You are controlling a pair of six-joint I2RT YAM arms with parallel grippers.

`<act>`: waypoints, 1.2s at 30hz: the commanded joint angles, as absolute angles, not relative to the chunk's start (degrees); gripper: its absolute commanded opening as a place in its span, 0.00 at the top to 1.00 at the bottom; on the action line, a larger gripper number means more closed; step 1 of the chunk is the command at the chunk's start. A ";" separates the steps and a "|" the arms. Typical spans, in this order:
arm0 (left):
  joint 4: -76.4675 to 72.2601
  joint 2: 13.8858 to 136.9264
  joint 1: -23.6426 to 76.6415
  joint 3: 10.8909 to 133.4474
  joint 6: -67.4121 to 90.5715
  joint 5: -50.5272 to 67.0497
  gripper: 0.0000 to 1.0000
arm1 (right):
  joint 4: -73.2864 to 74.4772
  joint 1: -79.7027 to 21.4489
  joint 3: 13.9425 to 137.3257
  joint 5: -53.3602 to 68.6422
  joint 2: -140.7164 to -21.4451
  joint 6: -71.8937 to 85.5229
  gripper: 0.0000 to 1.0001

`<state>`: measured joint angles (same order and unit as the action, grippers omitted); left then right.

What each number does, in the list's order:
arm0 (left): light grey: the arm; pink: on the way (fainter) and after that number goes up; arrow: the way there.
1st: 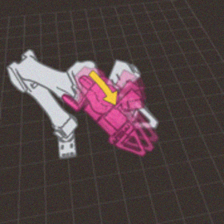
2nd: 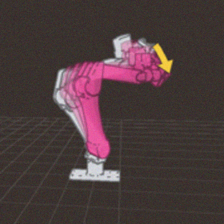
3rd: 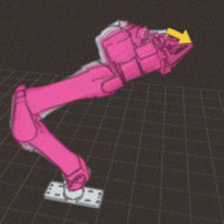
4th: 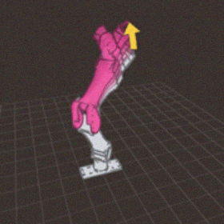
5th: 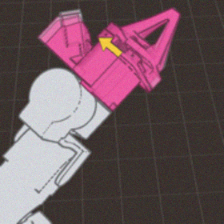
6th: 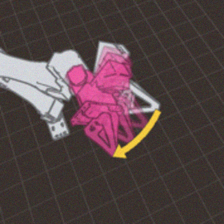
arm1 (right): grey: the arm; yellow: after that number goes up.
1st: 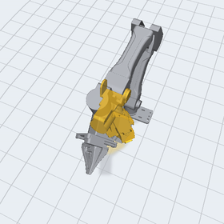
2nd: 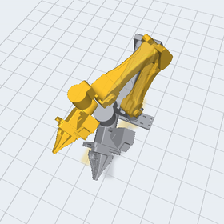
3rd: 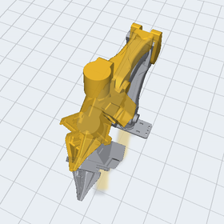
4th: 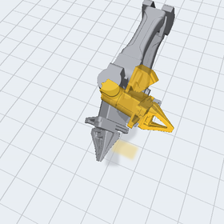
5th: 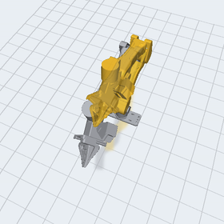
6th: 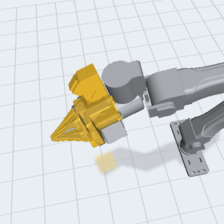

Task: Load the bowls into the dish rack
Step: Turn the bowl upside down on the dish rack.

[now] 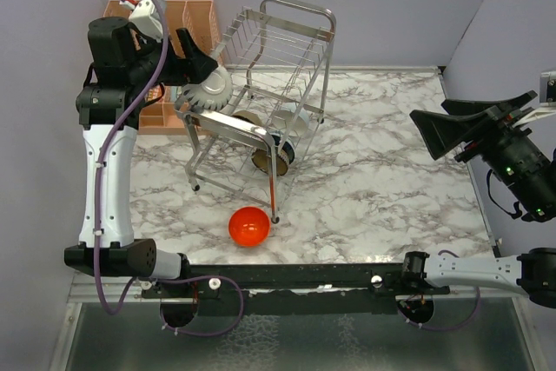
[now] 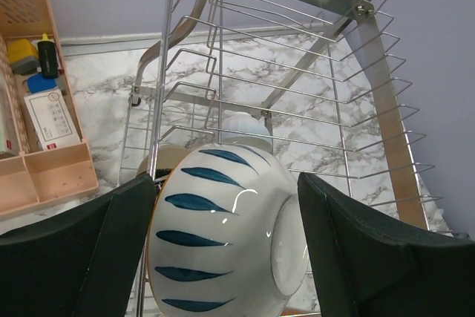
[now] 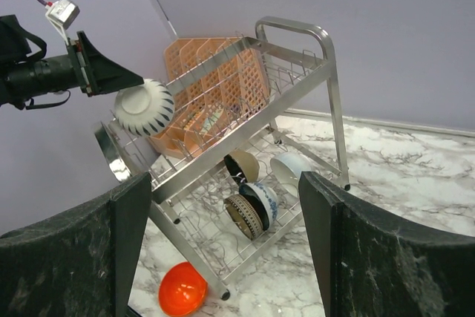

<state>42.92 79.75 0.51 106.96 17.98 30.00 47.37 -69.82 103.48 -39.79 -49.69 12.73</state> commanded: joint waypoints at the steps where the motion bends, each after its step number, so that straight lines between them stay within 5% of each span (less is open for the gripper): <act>1: 41.23 80.18 1.52 109.15 19.34 34.40 0.21 | 46.05 -70.31 102.77 -41.17 -48.77 11.99 0.20; 30: 37.30 89.61 7.29 112.98 16.28 26.58 0.21 | 47.37 -70.31 100.91 -43.24 -45.70 13.10 0.20; 36: 35.63 91.24 7.30 116.35 15.64 25.63 0.12 | 47.70 -70.31 101.42 -43.52 -45.70 13.10 0.20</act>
<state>37.41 90.11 7.55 113.56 17.02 28.40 46.92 -69.82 101.38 -42.24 -46.09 12.82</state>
